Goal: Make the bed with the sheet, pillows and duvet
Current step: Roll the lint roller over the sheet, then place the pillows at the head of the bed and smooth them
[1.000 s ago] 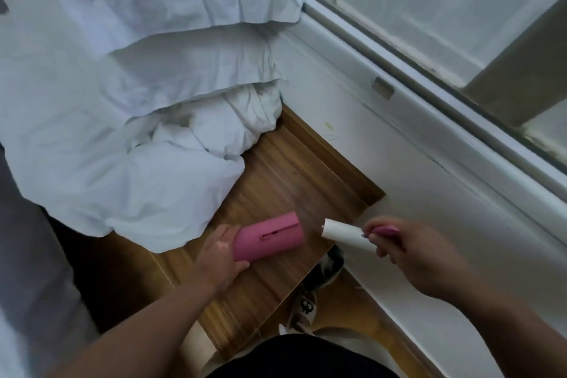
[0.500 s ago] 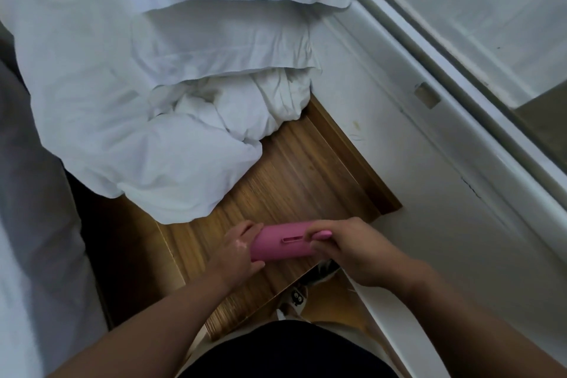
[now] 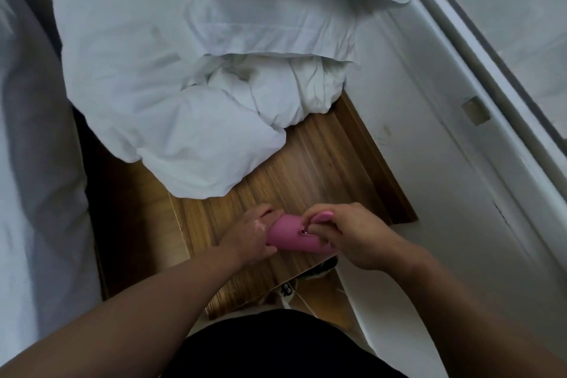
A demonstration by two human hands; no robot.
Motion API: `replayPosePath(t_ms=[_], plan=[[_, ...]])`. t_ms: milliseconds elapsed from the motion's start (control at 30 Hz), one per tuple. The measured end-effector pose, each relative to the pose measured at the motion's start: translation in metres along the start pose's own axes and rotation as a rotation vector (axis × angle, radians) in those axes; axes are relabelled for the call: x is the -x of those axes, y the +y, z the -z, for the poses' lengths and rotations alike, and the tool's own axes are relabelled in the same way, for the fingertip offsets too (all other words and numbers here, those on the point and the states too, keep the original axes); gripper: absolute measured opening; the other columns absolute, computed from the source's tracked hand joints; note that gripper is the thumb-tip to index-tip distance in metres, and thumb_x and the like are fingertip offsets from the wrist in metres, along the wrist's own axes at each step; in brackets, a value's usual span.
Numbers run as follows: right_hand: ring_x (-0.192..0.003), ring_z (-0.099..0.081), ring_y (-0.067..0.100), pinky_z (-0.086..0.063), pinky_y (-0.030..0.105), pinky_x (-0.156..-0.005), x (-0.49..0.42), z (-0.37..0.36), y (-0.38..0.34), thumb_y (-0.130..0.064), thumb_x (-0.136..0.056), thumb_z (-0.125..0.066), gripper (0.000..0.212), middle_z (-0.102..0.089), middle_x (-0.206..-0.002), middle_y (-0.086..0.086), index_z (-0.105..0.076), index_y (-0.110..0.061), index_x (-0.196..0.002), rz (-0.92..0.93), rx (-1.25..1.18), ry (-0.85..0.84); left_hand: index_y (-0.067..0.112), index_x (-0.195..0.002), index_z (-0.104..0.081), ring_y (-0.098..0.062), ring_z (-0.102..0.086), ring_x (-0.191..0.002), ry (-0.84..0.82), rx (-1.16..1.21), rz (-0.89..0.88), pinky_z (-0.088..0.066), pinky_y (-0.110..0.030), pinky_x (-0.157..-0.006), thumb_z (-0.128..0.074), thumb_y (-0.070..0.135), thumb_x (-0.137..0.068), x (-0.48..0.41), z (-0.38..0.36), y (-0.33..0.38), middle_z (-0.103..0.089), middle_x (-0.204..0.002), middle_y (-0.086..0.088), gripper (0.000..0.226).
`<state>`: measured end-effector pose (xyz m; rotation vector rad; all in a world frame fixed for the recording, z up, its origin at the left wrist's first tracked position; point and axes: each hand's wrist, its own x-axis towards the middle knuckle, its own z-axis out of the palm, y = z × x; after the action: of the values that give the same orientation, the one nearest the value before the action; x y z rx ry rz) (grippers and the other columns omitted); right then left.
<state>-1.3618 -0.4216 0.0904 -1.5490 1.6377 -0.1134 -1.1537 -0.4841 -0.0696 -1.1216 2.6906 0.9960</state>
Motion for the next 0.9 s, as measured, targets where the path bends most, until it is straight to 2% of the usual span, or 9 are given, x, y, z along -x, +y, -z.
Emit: replayPosePath(t_ms=[100,233,333,400,467,567,633,700,900], plan=[[-0.09,-0.064,-0.004,-0.054,0.017,-0.066,-0.003,-0.001,0.001,-0.04,-0.097,-0.055,0.018,-0.065,-0.095,-0.02,-0.058,-0.051,-0.111,-0.025,-0.047,-0.004,0.024,-0.153,-0.032,-0.018,-0.036,-0.135,0.023,0.023,-0.016,-0.037,-0.033,-0.113,-0.076,0.041,-0.08,0.0,-0.002,-0.003,-0.034,-0.149,0.001,0.086],[-0.089,-0.064,-0.01,-0.053,0.017,-0.068,0.005,0.004,0.023,-0.035,-0.092,-0.064,0.057,-0.067,-0.097,-0.028,-0.037,-0.052,-0.139,-0.128,0.03,0.03,0.025,-0.153,-0.032,-0.019,-0.036,-0.135,0.033,0.062,-0.019,-0.035,-0.031,-0.112,-0.078,0.039,-0.079,0.001,-0.006,-0.006,-0.033,-0.149,0.0,0.088],[-0.09,-0.066,-0.002,-0.053,0.018,-0.075,0.024,0.003,0.068,-0.02,-0.095,-0.063,0.046,-0.07,-0.102,-0.021,-0.05,-0.037,-0.136,-0.357,0.071,0.237,0.029,-0.153,-0.03,-0.019,-0.035,-0.135,0.031,0.07,0.002,-0.038,-0.033,-0.112,-0.077,0.042,-0.079,0.002,-0.009,-0.008,-0.031,-0.149,0.002,0.089],[-0.103,-0.066,0.012,-0.053,0.029,-0.09,0.033,-0.011,0.088,-0.015,-0.096,-0.059,0.04,-0.07,-0.12,-0.004,-0.056,-0.022,-0.135,-0.513,0.098,0.215,0.032,-0.152,-0.029,-0.019,-0.036,-0.135,0.028,0.078,0.021,-0.04,-0.033,-0.111,-0.077,0.044,-0.079,0.003,-0.009,-0.007,-0.029,-0.149,0.004,0.089],[-0.113,-0.063,0.016,-0.049,0.03,-0.097,0.036,-0.034,0.093,-0.018,-0.098,-0.056,0.039,-0.066,-0.127,0.0,-0.057,-0.018,-0.137,-0.558,0.077,0.185,0.035,-0.152,-0.027,-0.019,-0.039,-0.133,0.016,0.082,0.032,-0.041,-0.033,-0.11,-0.077,0.044,-0.079,0.003,-0.008,-0.006,-0.027,-0.15,0.005,0.089],[-0.1,-0.064,0.007,-0.05,0.024,-0.085,0.03,-0.062,0.081,-0.019,-0.1,-0.05,0.029,-0.067,-0.107,-0.012,-0.064,-0.032,-0.122,-0.473,-0.015,0.257,0.035,-0.153,-0.027,-0.019,-0.043,-0.131,-0.003,0.078,0.046,-0.043,-0.034,-0.11,-0.077,0.044,-0.079,0.003,-0.005,-0.005,-0.027,-0.15,0.005,0.09],[-0.085,-0.062,0.0,-0.046,0.016,-0.071,0.025,-0.077,0.071,-0.018,-0.101,-0.046,0.033,-0.067,-0.099,-0.018,-0.062,-0.037,-0.123,-0.432,-0.057,0.305,0.034,-0.153,-0.028,-0.02,-0.044,-0.13,-0.017,0.085,0.065,-0.043,-0.035,-0.109,-0.078,0.044,-0.078,0.003,-0.004,-0.004,-0.027,-0.15,0.004,0.091],[-0.08,-0.062,0.002,-0.04,0.011,-0.063,0.024,-0.09,0.065,-0.018,-0.101,-0.045,0.034,-0.068,-0.095,-0.014,-0.056,-0.038,-0.127,-0.426,-0.083,0.343,0.035,-0.152,-0.029,-0.019,-0.044,-0.129,-0.021,0.084,0.083,-0.044,-0.033,-0.107,-0.079,0.044,-0.077,0.003,-0.003,-0.001,-0.029,-0.149,0.005,0.091],[-0.075,-0.055,-0.008,-0.034,0.007,-0.057,0.023,-0.102,0.068,-0.018,-0.097,-0.054,0.046,-0.058,-0.088,-0.022,-0.048,-0.04,-0.137,-0.431,-0.218,0.389,0.038,-0.15,-0.031,-0.016,-0.045,-0.125,-0.033,0.063,0.123,-0.042,-0.026,-0.1,-0.081,0.045,-0.073,0.002,-0.002,0.004,-0.03,-0.146,0.007,0.091]])
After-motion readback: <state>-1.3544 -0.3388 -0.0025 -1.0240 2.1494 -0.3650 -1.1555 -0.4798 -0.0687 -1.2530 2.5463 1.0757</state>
